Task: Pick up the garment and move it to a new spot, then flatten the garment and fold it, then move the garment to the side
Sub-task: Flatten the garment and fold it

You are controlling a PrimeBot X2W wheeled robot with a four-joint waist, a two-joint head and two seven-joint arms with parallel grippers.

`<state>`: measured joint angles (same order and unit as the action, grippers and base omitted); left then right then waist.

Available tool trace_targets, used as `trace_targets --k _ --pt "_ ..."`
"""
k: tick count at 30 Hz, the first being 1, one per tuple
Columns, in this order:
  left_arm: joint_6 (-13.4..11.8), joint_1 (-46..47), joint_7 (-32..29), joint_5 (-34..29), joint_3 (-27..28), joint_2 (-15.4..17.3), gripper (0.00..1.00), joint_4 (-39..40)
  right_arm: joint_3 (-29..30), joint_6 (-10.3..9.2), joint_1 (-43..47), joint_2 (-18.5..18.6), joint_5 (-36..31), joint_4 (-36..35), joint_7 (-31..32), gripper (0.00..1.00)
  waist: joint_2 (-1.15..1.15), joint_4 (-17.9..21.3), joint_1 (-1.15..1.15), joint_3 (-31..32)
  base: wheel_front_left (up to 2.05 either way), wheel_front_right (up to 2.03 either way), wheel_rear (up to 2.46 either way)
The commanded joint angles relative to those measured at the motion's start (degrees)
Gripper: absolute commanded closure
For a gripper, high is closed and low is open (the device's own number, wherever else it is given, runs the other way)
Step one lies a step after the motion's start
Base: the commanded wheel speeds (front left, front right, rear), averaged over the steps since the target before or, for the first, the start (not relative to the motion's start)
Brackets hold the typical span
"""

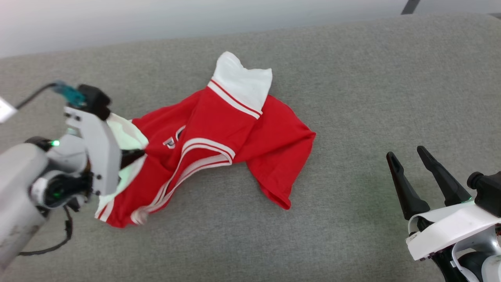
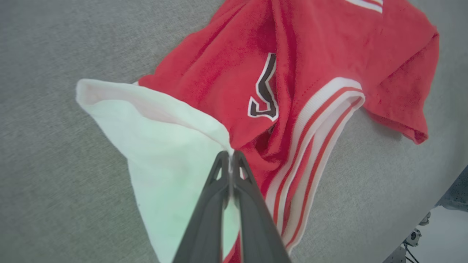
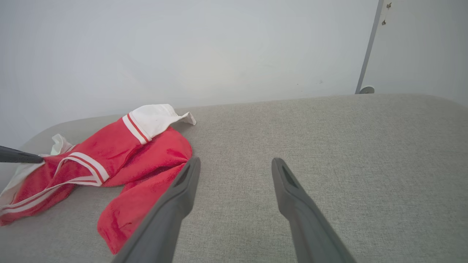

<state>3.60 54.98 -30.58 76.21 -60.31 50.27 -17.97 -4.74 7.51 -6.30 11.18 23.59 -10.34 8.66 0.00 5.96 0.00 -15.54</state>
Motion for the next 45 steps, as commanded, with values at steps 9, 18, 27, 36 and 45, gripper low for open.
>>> trace_targets --k 9,18,27,36,45 --pt "-1.6 -6.3 6.1 6.4 4.6 5.0 1.0 -0.7 0.3 -0.04 1.3 0.2 -0.5 -1.0 0.7 0.0 0.0 -1.4 0.0 0.8 0.0 0.0 0.0" --pt "-3.8 -9.5 11.4 4.0 4.4 6.7 0.86 -7.8 0.5 -0.04 0.9 0.3 -0.6 -1.5 1.1 0.0 0.0 -1.5 0.0 0.6 0.0 0.0 0.0" --pt "-2.1 -7.0 13.6 1.0 4.0 5.1 0.0 -6.9 1.0 -0.04 1.6 0.5 -0.7 -1.9 1.7 0.0 0.0 -1.7 0.0 1.3 0.0 0.0 0.0" --pt "-8.2 -9.1 25.7 -3.6 5.6 2.0 0.0 4.3 -2.8 -0.04 -1.7 3.9 0.8 -1.5 4.8 0.0 0.0 -4.9 0.0 2.3 0.0 0.0 0.0" --pt "-19.6 -22.9 45.6 -10.3 9.4 -8.8 0.0 11.3 -11.7 -0.04 -14.7 14.2 7.5 6.8 14.1 0.0 0.0 -16.3 0.0 2.5 0.0 0.0 0.0"
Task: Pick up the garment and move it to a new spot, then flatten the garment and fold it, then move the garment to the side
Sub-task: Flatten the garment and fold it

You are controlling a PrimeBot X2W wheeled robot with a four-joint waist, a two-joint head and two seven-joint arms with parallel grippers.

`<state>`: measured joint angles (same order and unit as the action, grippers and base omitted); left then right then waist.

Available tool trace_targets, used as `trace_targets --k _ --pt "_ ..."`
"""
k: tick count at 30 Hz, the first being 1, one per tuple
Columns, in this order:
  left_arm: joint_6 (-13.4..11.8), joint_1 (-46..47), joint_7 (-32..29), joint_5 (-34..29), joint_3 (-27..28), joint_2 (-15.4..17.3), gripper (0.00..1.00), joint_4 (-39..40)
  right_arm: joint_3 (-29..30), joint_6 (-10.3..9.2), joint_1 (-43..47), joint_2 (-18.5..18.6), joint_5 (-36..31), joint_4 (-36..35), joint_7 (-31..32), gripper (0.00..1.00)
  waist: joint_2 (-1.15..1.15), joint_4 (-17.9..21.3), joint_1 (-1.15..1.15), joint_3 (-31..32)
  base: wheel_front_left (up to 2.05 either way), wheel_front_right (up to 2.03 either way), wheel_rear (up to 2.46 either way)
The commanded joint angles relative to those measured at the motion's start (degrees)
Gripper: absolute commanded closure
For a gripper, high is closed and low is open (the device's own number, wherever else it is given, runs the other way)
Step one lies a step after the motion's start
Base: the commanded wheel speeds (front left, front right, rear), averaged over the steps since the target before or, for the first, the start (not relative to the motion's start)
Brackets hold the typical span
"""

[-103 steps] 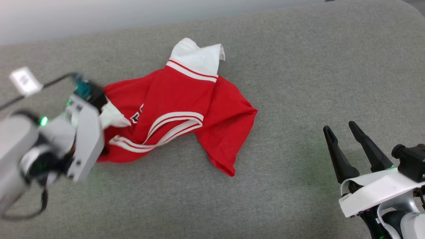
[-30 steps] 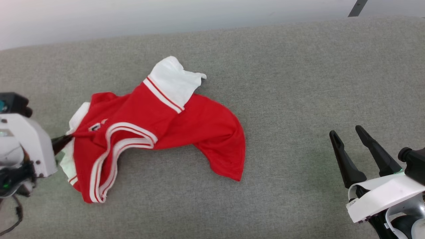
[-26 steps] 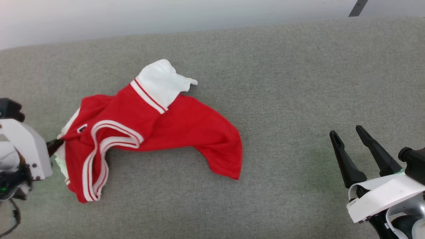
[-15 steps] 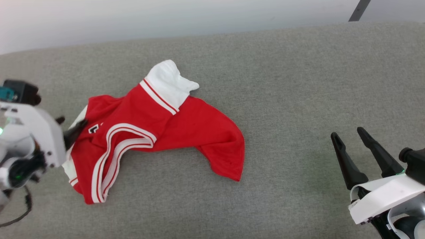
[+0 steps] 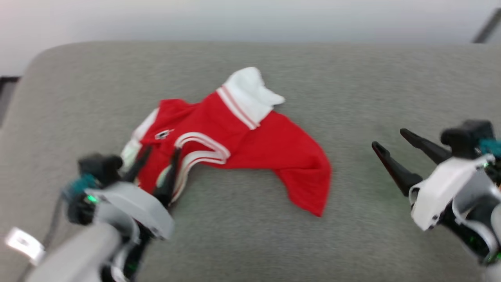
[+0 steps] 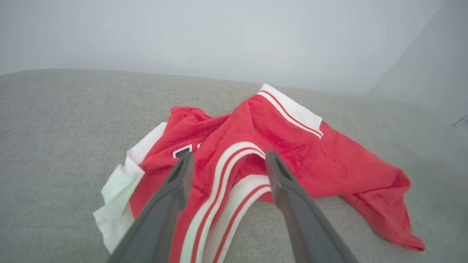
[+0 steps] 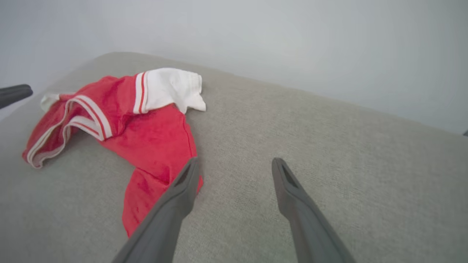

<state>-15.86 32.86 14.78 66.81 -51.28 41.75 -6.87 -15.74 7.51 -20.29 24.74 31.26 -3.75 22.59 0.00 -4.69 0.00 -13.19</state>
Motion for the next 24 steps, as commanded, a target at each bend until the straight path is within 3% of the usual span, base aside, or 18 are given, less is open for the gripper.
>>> trace_targets --k 1,2,4,11,16,24 --pt "-0.1 -0.7 0.2 -0.9 0.3 -0.3 0.0 0.2 -0.7 -0.04 -0.8 0.6 -0.2 0.2 0.2 0.0 0.0 -5.7 0.0 0.2 0.0 0.0 0.0" --pt "-0.3 -3.6 0.4 -4.7 3.6 -3.7 0.0 1.6 -3.0 -0.04 -4.3 3.0 1.6 3.4 2.2 0.0 0.0 -8.8 0.0 0.1 0.0 0.0 0.0" --pt "-0.1 -5.6 0.4 -6.6 6.1 -5.5 0.0 2.1 -4.5 -0.03 -5.9 3.7 2.7 4.9 3.1 0.0 0.0 -10.3 0.0 0.1 0.0 0.0 0.0" --pt "3.5 -17.0 0.3 -24.3 19.2 -17.4 0.0 3.7 -15.7 -0.04 -18.9 10.7 8.7 15.6 8.0 0.0 0.0 -19.7 0.0 -1.8 0.0 0.0 0.0" --pt "7.2 -21.0 0.3 -35.1 24.8 -25.3 0.0 4.1 -22.4 -0.04 -28.0 14.2 11.7 22.8 11.3 0.0 0.0 -25.4 0.0 -5.0 0.0 0.0 0.0" --pt "12.3 -25.3 0.3 -46.7 33.7 -34.9 0.0 6.7 -33.1 -0.04 -41.6 13.6 14.9 32.8 15.6 0.0 0.0 -27.8 0.0 -10.5 0.0 0.0 0.0"
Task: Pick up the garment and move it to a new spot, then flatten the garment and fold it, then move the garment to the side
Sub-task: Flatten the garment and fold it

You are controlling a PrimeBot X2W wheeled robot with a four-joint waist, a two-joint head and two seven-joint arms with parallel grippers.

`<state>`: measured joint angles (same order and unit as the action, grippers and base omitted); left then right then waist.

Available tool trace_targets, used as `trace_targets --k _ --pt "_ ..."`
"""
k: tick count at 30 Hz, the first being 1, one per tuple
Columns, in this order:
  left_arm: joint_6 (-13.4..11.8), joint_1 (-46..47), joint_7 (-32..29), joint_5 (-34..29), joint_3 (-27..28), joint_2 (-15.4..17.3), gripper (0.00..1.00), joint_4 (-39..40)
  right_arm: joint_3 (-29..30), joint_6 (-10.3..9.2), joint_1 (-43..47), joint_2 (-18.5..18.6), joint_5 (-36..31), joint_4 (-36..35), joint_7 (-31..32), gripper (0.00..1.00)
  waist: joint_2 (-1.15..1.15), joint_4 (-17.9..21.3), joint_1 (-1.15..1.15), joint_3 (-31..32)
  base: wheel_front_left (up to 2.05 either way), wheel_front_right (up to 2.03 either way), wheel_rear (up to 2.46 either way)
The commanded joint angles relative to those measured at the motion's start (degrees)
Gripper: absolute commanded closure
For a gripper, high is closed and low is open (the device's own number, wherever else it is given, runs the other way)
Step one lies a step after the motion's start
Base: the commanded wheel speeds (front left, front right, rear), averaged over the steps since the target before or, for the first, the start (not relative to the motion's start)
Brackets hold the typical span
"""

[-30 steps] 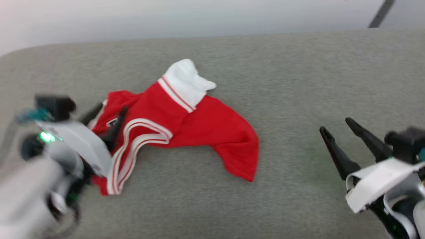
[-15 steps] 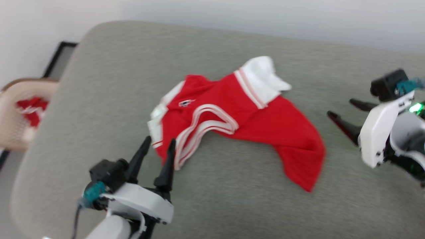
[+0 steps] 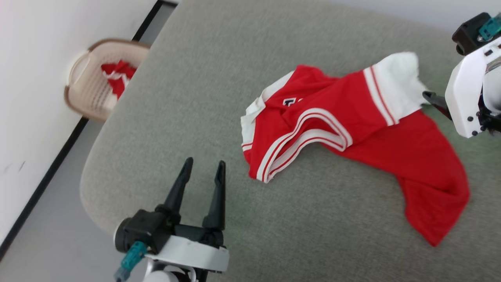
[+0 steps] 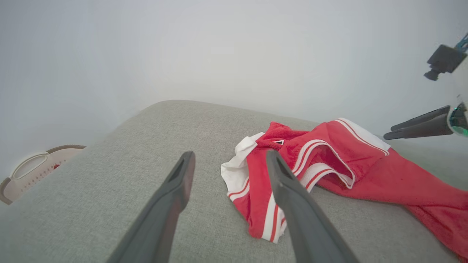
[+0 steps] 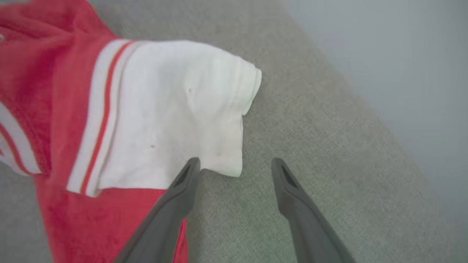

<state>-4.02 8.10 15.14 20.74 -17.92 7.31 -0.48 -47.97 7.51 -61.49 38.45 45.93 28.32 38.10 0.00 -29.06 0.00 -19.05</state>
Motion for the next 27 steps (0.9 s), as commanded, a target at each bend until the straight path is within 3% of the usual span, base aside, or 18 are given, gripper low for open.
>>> trace_targets --k 1,10,11,12,14,21,27 --pt "0.9 -1.0 0.0 -1.8 1.3 -1.1 0.0 0.7 -2.2 -0.04 -1.7 -0.4 0.5 2.0 0.3 0.0 0.0 -3.5 0.0 -5.0 0.0 0.0 0.0" --pt "4.6 -3.3 0.0 -6.7 5.6 -4.3 0.0 2.3 -13.5 -0.04 -6.1 -1.7 4.6 9.2 0.2 0.0 0.0 -3.6 0.0 -6.5 0.0 0.0 0.0" --pt "4.9 -3.2 0.0 -6.8 5.9 -4.3 0.0 2.4 -14.5 -0.04 -6.3 -1.7 5.2 9.7 0.1 0.09 0.0 -3.5 0.0 -6.6 0.0 0.0 0.0" --pt "5.1 -3.1 0.0 -6.8 6.1 -4.4 0.0 2.4 -15.4 -0.04 -6.6 -1.6 5.6 10.1 -0.4 0.54 0.0 -3.5 0.0 -6.6 0.0 0.0 0.0" --pt "5.4 -2.7 0.0 -6.6 6.2 -4.4 0.0 2.2 -16.7 -0.04 -6.8 -1.3 6.8 10.6 -1.2 1.0 0.0 -3.5 0.0 -6.4 0.0 0.0 0.0" --pt "6.8 -0.8 0.0 -6.4 5.8 -4.4 0.0 -0.3 -18.4 -0.05 -5.8 3.4 9.7 8.9 -11.2 1.0 0.0 -2.5 0.0 -2.3 0.0 0.0 0.0" --pt "8.1 -1.2 0.0 -8.9 9.2 -4.4 0.0 -0.2 -17.4 -0.05 -2.0 8.1 13.0 3.3 -19.2 1.0 0.0 4.2 0.0 0.5 0.0 0.0 0.0"
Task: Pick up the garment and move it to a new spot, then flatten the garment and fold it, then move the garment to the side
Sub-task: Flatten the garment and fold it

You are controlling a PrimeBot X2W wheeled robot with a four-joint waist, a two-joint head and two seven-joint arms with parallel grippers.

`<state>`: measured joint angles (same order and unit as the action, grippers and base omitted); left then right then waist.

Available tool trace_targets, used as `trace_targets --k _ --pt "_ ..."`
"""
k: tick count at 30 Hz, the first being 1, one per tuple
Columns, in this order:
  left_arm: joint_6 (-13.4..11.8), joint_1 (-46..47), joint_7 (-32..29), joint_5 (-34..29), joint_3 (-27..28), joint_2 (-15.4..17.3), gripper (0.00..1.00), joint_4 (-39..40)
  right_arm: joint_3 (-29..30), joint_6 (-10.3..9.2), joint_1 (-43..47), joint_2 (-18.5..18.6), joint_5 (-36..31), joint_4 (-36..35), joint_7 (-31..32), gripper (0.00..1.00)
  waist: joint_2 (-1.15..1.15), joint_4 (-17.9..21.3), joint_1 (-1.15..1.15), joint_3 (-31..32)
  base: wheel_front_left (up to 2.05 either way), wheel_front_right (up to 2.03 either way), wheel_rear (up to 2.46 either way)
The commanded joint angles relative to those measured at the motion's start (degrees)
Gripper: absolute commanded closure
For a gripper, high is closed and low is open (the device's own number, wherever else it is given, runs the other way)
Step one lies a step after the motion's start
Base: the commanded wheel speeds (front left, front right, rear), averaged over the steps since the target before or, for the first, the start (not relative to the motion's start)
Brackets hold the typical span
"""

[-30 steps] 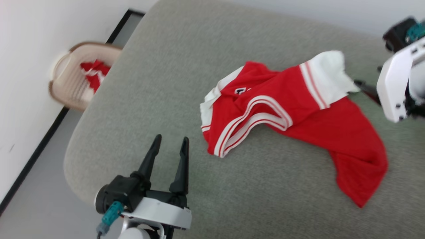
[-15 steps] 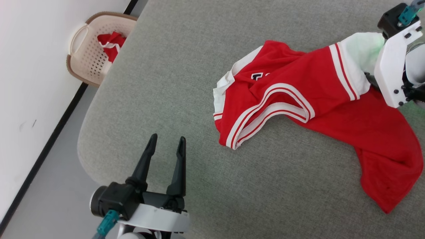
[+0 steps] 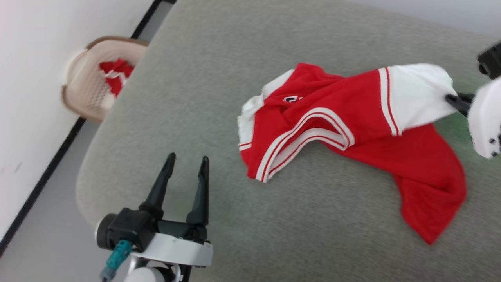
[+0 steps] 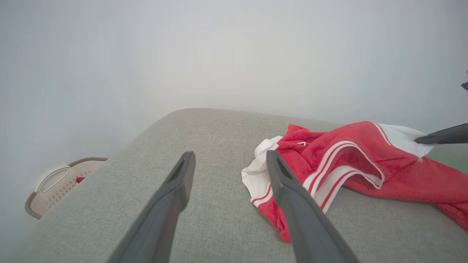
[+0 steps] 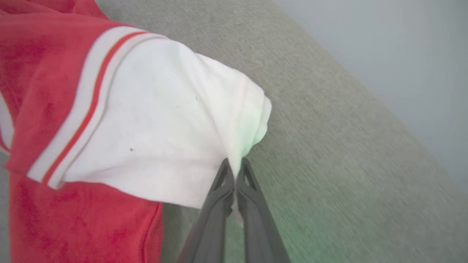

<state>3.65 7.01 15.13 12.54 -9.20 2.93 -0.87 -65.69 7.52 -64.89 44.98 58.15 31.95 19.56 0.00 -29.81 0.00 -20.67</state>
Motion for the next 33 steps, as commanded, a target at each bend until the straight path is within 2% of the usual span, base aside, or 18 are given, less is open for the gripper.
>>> trace_targets --k 1,7,15,23,31,32,33 --pt "0.5 -0.2 0.0 -1.1 1.1 0.0 0.0 0.4 0.5 -0.06 2.1 2.4 0.6 -1.4 -1.7 1.0 0.0 6.2 0.0 2.4 0.0 0.0 0.0" --pt "1.3 -0.6 0.0 -2.8 3.9 0.1 0.0 1.3 4.7 -0.06 9.2 8.7 3.3 -6.6 -7.7 1.0 0.0 11.8 0.0 3.4 0.0 0.0 0.0" --pt "1.7 -1.9 0.0 -3.7 7.1 0.4 0.0 2.0 14.1 -0.06 22.9 14.3 6.5 -10.0 -15.1 1.0 0.0 16.5 0.0 4.3 0.0 0.0 0.0" --pt "2.1 -2.5 0.0 -4.2 8.6 0.7 0.0 2.4 25.1 -0.06 34.5 15.2 5.8 -9.3 -21.2 1.0 0.0 19.2 0.0 4.4 0.0 0.0 0.0" --pt "2.9 -1.1 0.0 -4.7 6.7 2.3 0.0 0.1 33.0 -0.06 39.6 10.6 0.3 -6.3 -20.2 0.98 0.0 20.3 0.0 4.5 0.0 0.0 0.0" --pt "3.0 -0.6 0.0 -4.7 6.4 2.8 0.0 -0.4 34.2 -0.06 40.0 9.5 -0.4 -6.1 -20.0 0.73 0.0 20.5 0.0 4.5 0.0 0.0 0.0" --pt "3.4 0.7 -0.4 -5.0 5.0 4.4 0.0 -1.6 36.5 -0.05 40.7 7.7 -2.3 -5.4 -19.8 0.0 0.0 20.7 0.0 4.6 0.0 0.0 0.0"
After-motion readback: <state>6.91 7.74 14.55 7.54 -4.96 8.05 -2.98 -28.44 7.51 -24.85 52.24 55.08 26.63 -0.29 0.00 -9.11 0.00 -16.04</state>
